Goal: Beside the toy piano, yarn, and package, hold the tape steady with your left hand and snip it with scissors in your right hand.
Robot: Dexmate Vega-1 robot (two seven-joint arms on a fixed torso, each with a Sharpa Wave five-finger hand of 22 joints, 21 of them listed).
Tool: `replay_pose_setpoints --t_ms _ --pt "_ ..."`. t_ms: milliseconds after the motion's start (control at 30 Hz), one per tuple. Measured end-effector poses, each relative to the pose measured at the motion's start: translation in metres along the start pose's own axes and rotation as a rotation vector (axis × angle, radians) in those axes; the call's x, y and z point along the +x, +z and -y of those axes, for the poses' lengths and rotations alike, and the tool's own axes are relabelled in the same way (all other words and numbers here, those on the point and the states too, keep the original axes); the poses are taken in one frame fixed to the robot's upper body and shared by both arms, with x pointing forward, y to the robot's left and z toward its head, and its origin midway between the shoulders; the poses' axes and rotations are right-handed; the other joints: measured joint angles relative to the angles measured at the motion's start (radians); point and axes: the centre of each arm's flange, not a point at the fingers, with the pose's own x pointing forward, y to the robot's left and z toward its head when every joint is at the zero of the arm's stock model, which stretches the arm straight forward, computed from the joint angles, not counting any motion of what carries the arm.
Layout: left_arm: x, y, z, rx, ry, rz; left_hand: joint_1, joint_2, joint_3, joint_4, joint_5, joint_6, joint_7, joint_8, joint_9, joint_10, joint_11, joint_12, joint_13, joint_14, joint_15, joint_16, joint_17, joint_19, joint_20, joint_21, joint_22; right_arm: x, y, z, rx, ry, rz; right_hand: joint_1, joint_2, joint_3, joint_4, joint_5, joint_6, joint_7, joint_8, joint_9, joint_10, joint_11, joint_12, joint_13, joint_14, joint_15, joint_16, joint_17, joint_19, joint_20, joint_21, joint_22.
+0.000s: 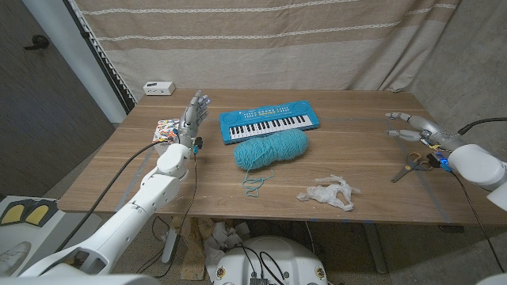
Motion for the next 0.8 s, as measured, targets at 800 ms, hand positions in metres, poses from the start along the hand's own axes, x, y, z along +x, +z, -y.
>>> replay_pose_setpoints --t_ms 800 --pt "-0.0001 0.0035 0.0018 0.001 0.0 0.004 0.0 0.0 0.0 0.0 0.0 0.0 0.0 0.0 0.0 0.004 0.004 0.0 0.0 0.0 0.0 0.0 0.0 0.0 0.0 0.0 0.0 -0.0101 -0.0102 0.0089 -0.076 0.033 -0.042 0.029 -0.014 0.008 -0.008 -0.001 0.009 0.002 0.0 0.0 -0.003 0.005 -0.005 -0.001 0.009 -0.002 0.0 0.0 0.011 0.0 0.0 0.0"
